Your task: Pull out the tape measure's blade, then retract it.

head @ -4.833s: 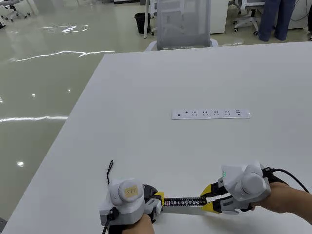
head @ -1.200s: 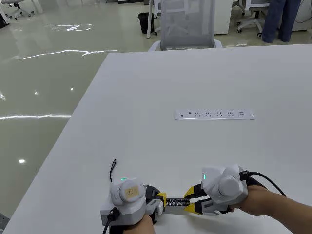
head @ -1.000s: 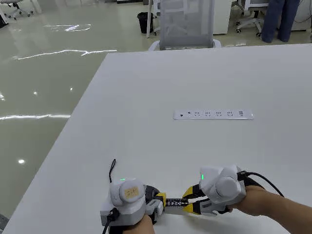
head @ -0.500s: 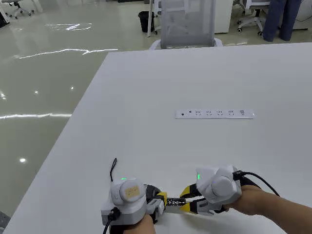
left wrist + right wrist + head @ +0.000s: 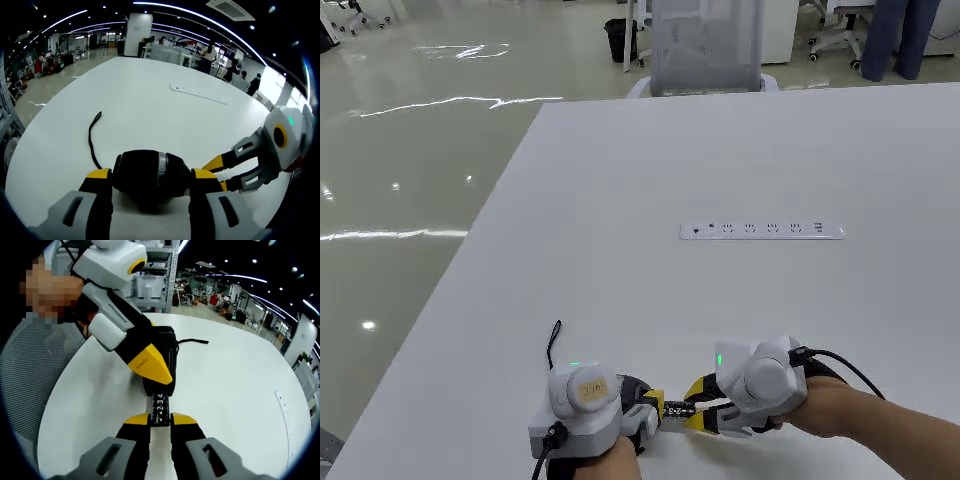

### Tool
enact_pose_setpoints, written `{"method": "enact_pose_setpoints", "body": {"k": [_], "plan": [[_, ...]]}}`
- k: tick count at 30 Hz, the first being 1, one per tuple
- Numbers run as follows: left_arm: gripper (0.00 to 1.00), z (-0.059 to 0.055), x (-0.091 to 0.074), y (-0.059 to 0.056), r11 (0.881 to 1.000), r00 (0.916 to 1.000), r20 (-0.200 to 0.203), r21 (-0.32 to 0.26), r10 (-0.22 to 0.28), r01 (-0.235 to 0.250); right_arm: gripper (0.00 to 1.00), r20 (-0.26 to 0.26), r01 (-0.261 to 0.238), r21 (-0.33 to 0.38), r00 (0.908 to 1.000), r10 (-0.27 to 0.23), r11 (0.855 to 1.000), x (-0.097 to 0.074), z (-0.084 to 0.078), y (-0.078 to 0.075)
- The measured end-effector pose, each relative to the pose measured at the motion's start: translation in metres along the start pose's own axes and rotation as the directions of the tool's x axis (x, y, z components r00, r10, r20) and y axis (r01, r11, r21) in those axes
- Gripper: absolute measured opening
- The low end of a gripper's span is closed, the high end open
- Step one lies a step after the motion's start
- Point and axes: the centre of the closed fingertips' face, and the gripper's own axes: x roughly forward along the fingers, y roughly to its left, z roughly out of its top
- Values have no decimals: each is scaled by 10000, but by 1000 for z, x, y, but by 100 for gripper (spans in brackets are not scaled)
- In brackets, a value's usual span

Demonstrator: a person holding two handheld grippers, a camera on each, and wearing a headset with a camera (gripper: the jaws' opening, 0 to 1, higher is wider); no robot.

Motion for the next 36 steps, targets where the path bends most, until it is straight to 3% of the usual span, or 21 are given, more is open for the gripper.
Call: {"method": "enact_pose_setpoints", "body": {"k": [36], "plan": [[58,-1,-1,-2,10000,10000,0,-10,-1,1,14,-107,38,-45,9999,-39,10000,15,11,1]]}}
